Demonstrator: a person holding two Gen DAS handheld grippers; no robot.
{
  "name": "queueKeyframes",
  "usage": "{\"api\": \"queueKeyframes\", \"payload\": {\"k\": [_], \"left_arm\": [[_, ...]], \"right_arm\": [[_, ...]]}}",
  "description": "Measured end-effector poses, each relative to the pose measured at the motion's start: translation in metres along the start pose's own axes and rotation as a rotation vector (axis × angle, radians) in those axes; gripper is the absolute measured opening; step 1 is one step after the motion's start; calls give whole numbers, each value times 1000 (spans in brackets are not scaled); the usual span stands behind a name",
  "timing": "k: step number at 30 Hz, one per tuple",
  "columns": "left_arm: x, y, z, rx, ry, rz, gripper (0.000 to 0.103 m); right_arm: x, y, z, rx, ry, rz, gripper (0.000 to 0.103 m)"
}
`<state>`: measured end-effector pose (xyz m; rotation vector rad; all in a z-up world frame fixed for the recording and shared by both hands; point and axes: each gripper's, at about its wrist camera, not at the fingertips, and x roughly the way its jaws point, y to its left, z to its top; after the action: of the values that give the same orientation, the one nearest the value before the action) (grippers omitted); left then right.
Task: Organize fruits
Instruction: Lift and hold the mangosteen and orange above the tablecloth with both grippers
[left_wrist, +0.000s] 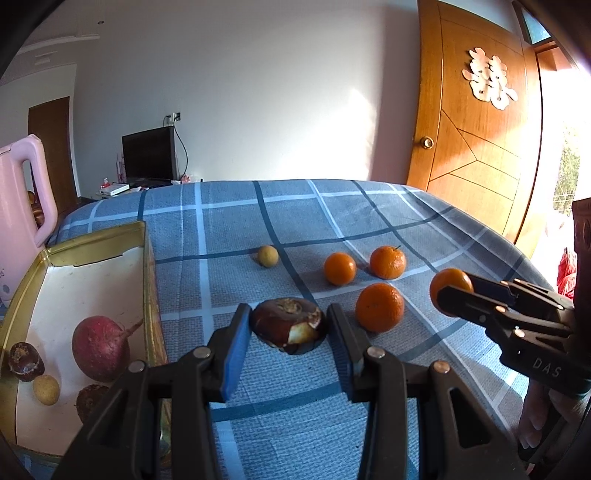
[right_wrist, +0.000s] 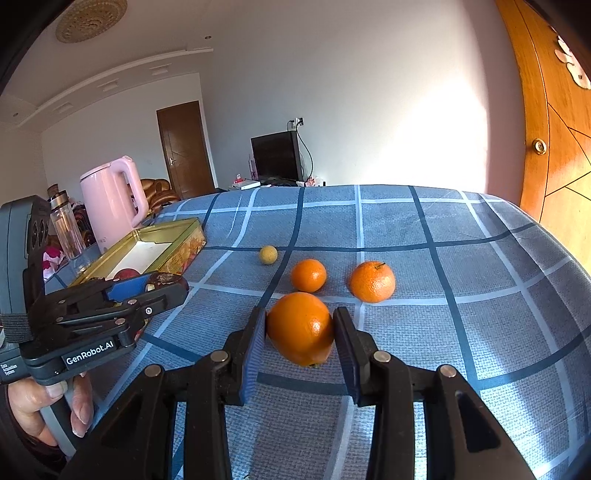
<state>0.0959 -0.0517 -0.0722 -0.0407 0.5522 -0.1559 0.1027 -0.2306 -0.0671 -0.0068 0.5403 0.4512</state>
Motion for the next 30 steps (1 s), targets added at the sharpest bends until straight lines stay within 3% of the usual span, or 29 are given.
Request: {"api": "queueKeyframes", "payload": {"k": [30], "left_arm": [[-21,-6,-1,37,-122,30,43]], "right_arm": [[-13,7,-1,-42,-60,28,39]]}}
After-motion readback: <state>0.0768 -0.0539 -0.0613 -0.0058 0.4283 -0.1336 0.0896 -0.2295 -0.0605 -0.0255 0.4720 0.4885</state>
